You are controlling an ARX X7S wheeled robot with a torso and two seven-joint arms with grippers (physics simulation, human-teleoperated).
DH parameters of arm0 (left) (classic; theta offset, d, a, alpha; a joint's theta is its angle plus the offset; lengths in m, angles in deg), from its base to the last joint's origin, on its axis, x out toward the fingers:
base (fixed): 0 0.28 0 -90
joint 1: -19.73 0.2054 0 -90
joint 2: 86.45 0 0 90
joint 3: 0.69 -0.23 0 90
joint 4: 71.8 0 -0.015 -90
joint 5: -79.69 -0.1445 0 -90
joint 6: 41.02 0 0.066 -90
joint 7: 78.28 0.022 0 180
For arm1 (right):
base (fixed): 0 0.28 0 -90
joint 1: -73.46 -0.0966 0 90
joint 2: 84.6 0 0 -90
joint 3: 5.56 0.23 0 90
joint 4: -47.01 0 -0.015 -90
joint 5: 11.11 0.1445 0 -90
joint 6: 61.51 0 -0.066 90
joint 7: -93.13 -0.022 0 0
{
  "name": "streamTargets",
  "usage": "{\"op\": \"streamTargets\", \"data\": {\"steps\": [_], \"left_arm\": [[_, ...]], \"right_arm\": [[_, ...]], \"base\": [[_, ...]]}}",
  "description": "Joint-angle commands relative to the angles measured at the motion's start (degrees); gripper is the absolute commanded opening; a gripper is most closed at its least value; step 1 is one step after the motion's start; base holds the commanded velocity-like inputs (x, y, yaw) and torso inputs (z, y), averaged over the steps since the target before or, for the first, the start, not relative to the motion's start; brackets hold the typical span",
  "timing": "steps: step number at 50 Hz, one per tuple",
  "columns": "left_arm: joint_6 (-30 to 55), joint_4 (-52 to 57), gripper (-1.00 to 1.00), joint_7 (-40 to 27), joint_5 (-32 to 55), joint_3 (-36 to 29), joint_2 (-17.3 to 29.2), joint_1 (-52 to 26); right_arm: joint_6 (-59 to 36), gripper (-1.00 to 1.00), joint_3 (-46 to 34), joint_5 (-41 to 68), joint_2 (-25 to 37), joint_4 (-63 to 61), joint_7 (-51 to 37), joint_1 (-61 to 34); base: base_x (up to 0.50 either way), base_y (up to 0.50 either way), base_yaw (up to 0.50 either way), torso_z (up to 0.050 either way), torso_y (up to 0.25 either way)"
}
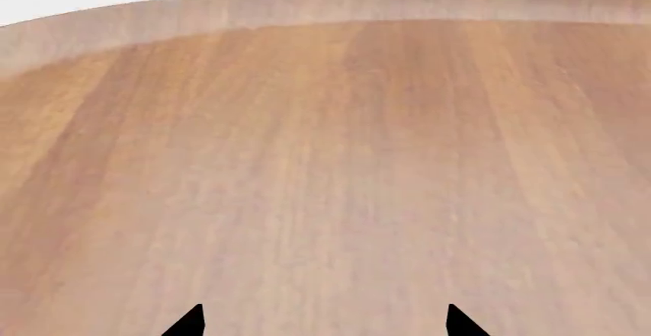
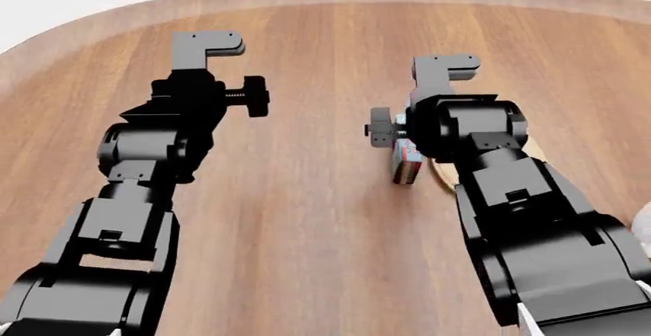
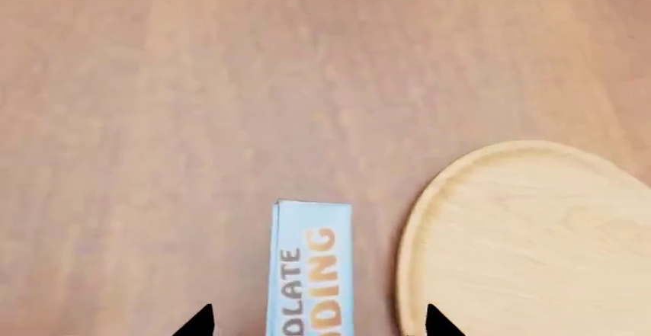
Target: Put the chocolate pudding to the left of the plate.
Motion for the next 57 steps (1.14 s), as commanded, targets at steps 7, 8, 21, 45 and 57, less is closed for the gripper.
{"op": "streamTargets", "data": {"steps": [7, 8, 21, 45, 57], "left_arm": [[15.24, 32.76, 1.0, -4.77, 5.01, 2.36, 4.59, 12.51], [16.47, 36.11, 1.0, -5.07, 5.75, 2.79, 5.0, 14.02], [25.02, 72.57, 1.0, -9.82, 11.53, 5.99, 9.07, 32.62], [3.08, 102.21, 1.0, -8.0, 7.86, 10.28, 13.66, 73.67], [-13.11, 96.71, 1.0, -5.82, 2.6, 9.83, 11.53, 83.11]], "right_arm": [[-1.19, 1.0, 1.31, -2.06, 2.48, -15.5, -0.55, 5.02], [-5.83, 1.0, 1.88, -0.63, 3.98, -24.1, -2.28, 8.67], [-18.84, 1.0, 6.72, 7.16, 12.07, -75.24, -11.56, 34.01], [-0.23, 1.0, 8.54, 5.28, 21.21, -113.81, -13.77, 72.93], [21.9, 1.0, 5.25, -4.19, 21.72, -111.53, -10.56, 87.08]], "base": [[0.0, 0.0, 0.0, 0.0, 0.25], [0.0, 0.0, 0.0, 0.0, 0.25], [0.0, 0.0, 0.0, 0.0, 0.25], [0.0, 0.0, 0.0, 0.0, 0.25], [0.0, 0.0, 0.0, 0.0, 0.25]]}}
